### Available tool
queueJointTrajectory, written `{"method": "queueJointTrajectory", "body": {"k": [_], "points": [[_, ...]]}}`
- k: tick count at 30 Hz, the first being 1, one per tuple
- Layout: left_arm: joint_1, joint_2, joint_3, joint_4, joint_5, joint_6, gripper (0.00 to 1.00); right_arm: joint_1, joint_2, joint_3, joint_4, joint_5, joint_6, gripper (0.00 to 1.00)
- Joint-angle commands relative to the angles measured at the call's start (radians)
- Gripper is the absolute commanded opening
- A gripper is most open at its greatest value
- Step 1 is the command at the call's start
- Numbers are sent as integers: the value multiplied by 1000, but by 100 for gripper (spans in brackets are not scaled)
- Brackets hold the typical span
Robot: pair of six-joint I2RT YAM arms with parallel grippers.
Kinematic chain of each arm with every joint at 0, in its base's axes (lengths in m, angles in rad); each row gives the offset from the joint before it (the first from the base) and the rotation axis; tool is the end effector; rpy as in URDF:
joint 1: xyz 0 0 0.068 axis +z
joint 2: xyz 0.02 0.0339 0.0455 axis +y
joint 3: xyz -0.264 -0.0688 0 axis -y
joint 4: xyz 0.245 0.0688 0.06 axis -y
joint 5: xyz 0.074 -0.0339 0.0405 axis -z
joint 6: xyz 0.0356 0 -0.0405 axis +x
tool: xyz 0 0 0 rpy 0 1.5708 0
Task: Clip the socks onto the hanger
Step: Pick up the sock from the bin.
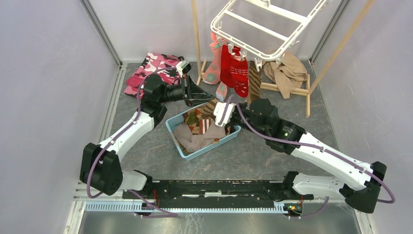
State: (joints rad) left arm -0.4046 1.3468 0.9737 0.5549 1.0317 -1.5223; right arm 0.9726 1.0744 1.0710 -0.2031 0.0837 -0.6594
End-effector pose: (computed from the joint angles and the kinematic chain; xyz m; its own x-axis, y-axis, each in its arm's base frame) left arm 0.2657 -0.1470 0.3542 -0.9688 -0.1429 -0.2027 0.2134 -0.0643 -0.9748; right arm 0.1413 0.2021 0.3824 0.3850 -0.5191 -0.7631 -0.6851 0.3932 -0.6132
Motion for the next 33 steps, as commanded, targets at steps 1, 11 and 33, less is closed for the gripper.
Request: {"method": "queueJointTrajectory", "body": {"k": [1,11,33], "points": [[29,-40,4,21,17,33,17,-25,-36,40,61,-66,87,14],[148,-201,101,-289,-62,711,97,-266,-107,-17,145,-357,518,6],[11,-234,80,-545,-57,1199,59,-391,28,23,249,-653,778,7]]}}
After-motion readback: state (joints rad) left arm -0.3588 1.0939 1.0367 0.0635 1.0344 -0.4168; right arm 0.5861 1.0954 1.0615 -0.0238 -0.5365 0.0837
